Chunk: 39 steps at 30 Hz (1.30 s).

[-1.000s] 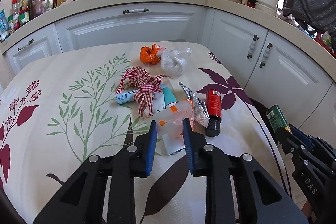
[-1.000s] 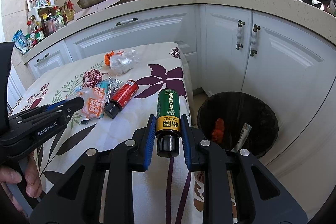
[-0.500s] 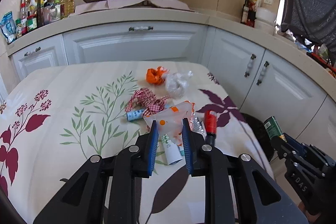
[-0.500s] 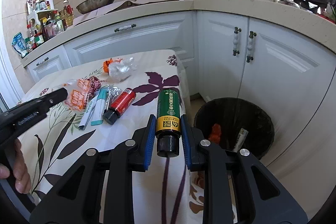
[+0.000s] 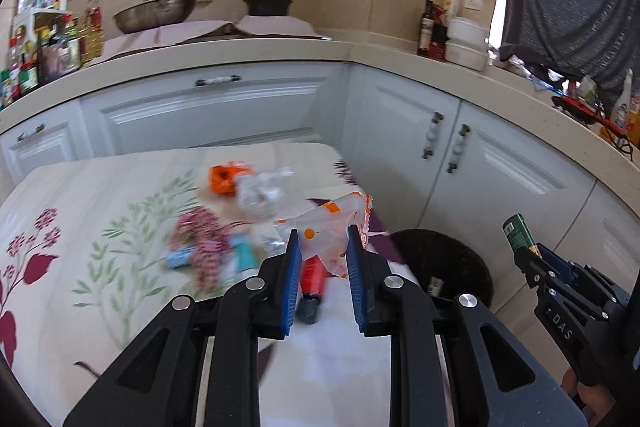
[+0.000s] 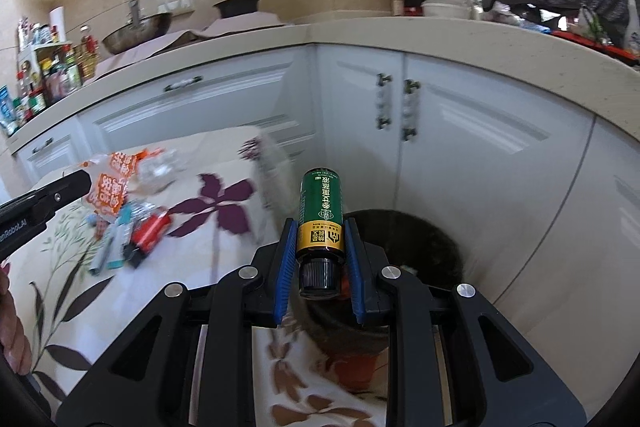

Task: Collect trash
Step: 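Carry the wrapper and green bottle with both tools over the black bin, then open both tools to drop the wrapper and bottle into the bin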

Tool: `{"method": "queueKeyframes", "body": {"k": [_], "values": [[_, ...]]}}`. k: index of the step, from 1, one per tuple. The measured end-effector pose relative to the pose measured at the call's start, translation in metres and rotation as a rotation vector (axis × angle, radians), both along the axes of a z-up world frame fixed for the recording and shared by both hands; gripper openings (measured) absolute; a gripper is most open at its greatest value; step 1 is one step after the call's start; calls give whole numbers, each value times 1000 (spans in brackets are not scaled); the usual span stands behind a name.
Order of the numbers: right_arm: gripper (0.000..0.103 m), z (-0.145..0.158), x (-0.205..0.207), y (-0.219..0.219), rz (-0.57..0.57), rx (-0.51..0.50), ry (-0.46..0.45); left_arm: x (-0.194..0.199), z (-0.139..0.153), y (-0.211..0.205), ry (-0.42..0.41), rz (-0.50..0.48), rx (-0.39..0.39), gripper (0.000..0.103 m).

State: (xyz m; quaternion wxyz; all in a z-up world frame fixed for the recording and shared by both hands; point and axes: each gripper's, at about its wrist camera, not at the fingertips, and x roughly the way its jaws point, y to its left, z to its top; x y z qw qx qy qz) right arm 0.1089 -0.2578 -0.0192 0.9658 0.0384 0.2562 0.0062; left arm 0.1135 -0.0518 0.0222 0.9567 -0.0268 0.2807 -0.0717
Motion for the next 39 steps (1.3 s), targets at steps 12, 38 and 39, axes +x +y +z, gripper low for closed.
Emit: {"method": "queueKeyframes", "body": {"k": [12,38,39], "values": [[23,-11,29,-57,-93,-38,-29,32,-8,-80,11,-111,21,23],[23,-43,78,-101,-132,-20,-11,98,-46,-154,106,-134,78,24],[23,-44,81,-102,-134,-19,-10,100,-47,-156,111,-135,79,24]]}}
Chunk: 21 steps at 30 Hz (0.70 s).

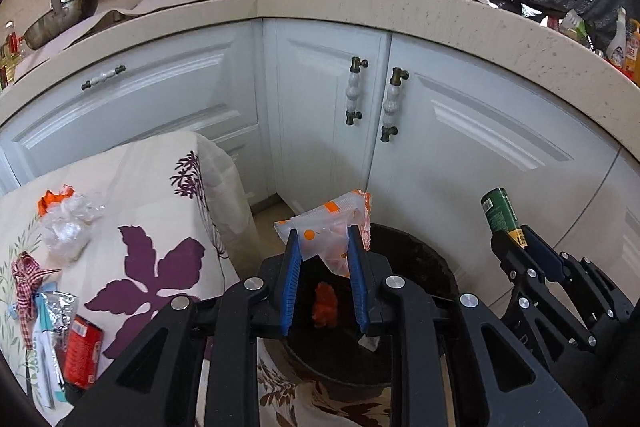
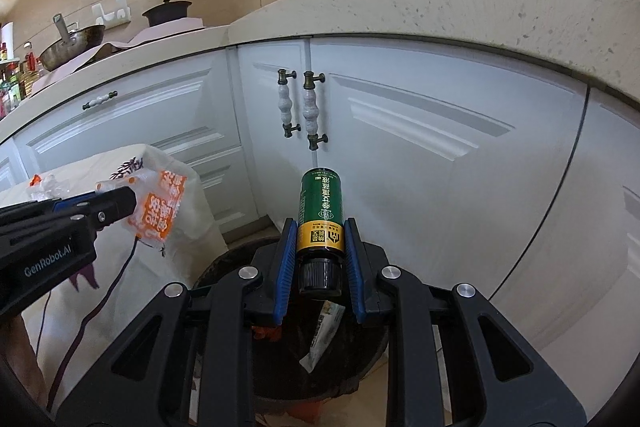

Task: Collect trash
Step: 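Open both tools to drop the wrapper and bottle into the bin, then move both tools back over the remaining trash on the table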

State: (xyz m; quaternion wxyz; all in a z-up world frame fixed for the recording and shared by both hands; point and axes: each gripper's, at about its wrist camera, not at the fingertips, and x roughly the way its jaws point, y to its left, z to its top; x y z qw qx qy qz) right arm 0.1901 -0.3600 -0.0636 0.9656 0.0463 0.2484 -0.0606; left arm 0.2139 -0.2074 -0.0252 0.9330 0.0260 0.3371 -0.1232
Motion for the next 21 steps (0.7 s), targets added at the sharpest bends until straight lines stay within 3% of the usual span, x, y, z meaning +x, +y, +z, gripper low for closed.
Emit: {"method": "queueKeyframes", "body": {"k": [10,13,17,21], "values": [[25,-19,21,-6,-5,15,38,14,-12,-8,29,7,7,30],[43,-22,23,-7,-16,21,39,17,-15,-9,52,4,1,40],[44,-21,19,-9,-31,29,36,16,-14,-5,51,18,-15,53],[44,-15,12,-9,-44,40,38,10,-7,1,50,20,-28,57]]}}
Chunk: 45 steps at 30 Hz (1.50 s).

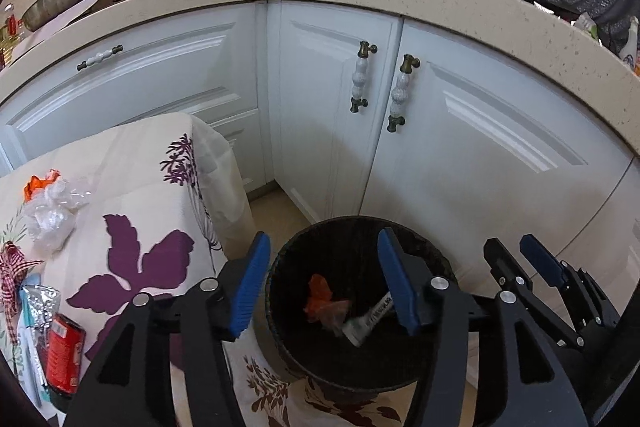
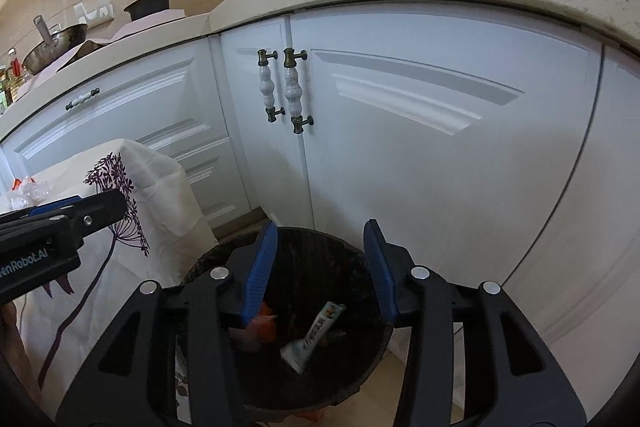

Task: Collect trash
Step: 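Move both tools back over the remaining trash on the table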

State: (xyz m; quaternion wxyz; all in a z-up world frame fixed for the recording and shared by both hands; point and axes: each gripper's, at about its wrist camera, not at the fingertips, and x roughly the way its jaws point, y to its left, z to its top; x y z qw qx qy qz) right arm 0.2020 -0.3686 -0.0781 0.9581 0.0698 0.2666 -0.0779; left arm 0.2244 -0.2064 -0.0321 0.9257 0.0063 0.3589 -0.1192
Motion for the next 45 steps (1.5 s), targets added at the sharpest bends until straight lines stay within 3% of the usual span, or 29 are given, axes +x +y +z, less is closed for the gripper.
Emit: {"method": "queueKeyframes", "body": {"k": [12,24,37,45], "values": [[45,37,-40,43,57,22,-34,-39,27,62,-16,47,-16,63],[45,68,-65,142,249,34,-50,-89,34,183,-19,241,5,64],[45,69,-68,252,450,-22,-3,-121,26,287,-18,435,6,64],[30,56,-56,287,519,-60,83,-129,20,320,-9,479,-22,64]]}}
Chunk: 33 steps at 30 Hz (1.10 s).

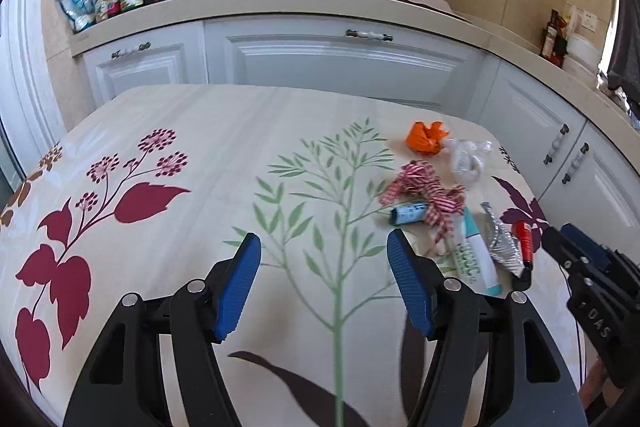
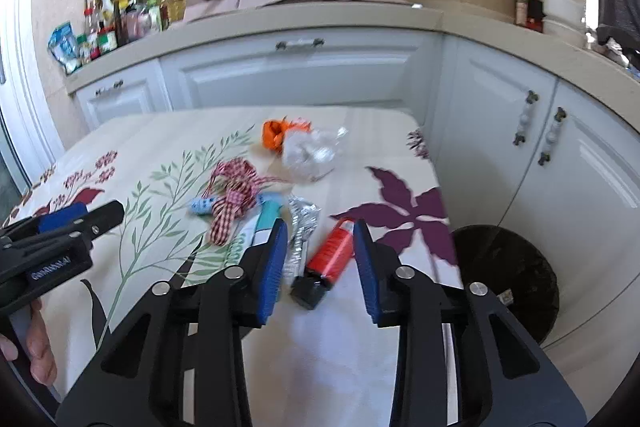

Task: Collect trash
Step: 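Move both tools back over the remaining trash on the table, then grasp the red can with the right tool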

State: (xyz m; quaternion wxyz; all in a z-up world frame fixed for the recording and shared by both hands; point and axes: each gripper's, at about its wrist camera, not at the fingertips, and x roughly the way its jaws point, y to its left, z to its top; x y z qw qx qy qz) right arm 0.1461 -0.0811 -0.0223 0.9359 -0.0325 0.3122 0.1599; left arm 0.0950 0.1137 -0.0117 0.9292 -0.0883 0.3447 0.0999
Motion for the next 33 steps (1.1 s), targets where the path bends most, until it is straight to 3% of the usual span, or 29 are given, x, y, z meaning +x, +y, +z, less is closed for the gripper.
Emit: {"method": "queueKeyframes", "body": {"k": [2,19,25,33], "values": [[22,-3,3,6,13,-9,21,-2,-2,7,1,8,-8,64],[20,-20,21,28,12,-63,130,-7,-10,42,12,46,-50,64],[14,-25,25,31,16,-78,158,-6,-14,41,22,36,-62,64],[14,-11,18,26,-9,-67,108,-6,-17,41,25,29,-76,64]]}}
